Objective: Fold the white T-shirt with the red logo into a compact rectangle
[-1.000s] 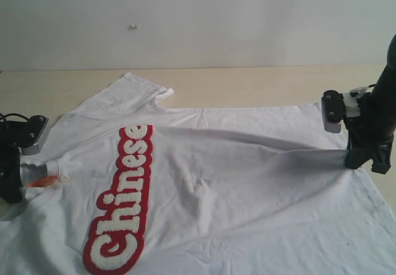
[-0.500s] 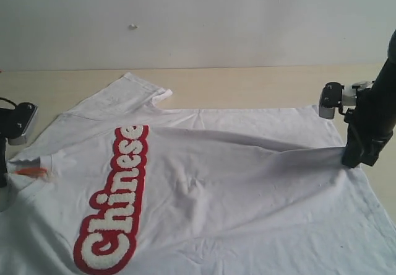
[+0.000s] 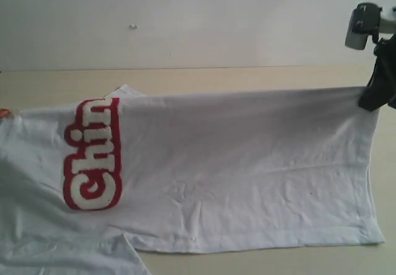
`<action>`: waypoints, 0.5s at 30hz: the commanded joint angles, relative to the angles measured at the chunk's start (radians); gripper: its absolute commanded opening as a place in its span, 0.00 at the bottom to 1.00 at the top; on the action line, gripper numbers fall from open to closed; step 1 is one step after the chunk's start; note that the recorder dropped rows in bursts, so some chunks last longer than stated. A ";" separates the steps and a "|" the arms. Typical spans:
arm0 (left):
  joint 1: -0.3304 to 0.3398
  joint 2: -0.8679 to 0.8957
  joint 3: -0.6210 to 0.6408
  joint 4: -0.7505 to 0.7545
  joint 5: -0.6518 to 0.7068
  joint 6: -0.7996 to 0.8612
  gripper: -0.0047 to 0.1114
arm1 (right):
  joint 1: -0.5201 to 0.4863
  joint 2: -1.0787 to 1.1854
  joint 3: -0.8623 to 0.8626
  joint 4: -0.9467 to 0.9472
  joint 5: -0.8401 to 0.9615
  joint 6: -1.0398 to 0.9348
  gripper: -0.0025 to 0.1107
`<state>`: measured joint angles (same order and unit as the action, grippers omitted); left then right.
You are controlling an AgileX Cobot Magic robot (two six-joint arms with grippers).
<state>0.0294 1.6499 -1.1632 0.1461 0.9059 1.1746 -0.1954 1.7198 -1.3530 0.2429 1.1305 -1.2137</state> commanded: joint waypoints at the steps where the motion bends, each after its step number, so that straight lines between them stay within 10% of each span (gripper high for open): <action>1: -0.001 -0.100 -0.003 0.135 0.035 -0.191 0.04 | -0.002 -0.151 -0.010 -0.007 0.043 0.056 0.02; 15: -0.001 -0.503 -0.003 0.132 0.055 -0.436 0.04 | -0.002 -0.453 -0.010 0.148 0.091 0.139 0.02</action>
<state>0.0294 1.2221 -1.1632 0.2594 0.9596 0.8155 -0.1954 1.3079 -1.3530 0.3482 1.2230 -1.1279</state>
